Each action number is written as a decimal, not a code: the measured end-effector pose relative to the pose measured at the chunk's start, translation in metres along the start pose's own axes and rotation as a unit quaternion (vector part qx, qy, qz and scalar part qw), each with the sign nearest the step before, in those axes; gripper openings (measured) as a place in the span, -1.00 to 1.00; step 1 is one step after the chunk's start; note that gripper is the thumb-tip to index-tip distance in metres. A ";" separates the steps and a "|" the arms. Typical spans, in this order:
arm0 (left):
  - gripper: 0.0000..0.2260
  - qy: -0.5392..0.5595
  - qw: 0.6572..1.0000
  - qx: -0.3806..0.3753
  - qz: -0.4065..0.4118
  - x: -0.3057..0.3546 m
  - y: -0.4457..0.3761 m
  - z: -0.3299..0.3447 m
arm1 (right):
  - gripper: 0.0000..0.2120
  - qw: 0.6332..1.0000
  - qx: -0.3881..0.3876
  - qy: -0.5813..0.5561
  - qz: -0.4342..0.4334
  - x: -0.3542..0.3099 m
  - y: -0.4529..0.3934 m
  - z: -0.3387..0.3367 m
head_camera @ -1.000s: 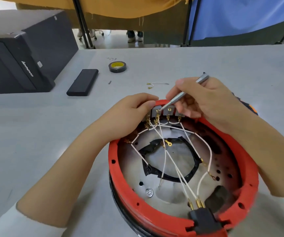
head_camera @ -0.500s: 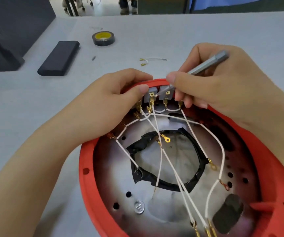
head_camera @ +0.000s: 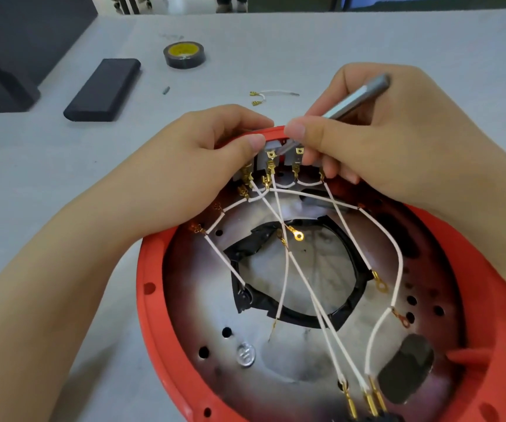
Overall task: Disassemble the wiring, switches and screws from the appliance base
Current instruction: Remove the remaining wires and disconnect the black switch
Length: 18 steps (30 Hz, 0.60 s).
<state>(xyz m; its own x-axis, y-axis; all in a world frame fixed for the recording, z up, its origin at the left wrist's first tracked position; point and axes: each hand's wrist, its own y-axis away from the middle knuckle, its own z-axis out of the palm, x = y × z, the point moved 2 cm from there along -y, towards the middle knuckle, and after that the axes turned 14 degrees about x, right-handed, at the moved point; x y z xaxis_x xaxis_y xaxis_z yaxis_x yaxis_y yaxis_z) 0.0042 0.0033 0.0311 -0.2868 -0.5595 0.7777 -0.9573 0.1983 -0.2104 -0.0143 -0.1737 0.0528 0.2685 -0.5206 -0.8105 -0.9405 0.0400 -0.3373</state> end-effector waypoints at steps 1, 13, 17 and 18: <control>-0.84 0.000 1.000 0.001 0.002 0.000 0.000 0.000 | -0.82 1.000 -0.001 0.006 -0.003 0.000 -0.002 0.001; -0.79 -0.018 1.000 0.008 0.003 0.002 0.000 -0.001 | -0.78 0.998 -0.012 0.059 -0.001 -0.006 -0.012 0.007; -0.78 -0.023 1.000 0.010 -0.003 0.001 0.000 -0.001 | -0.71 0.997 -0.019 0.075 0.007 -0.006 -0.017 0.010; -0.78 -0.021 1.000 0.008 -0.003 0.002 0.000 0.000 | -0.72 0.997 -0.015 0.077 0.005 -0.005 -0.018 0.011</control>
<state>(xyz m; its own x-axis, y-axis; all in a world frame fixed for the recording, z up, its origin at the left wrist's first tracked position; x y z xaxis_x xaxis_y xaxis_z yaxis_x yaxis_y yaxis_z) 0.0033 0.0029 0.0326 -0.2816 -0.5938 0.7538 -0.9595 0.1813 -0.2156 0.0032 -0.1625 0.0572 0.2255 -0.6456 -0.7296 -0.9496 0.0217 -0.3127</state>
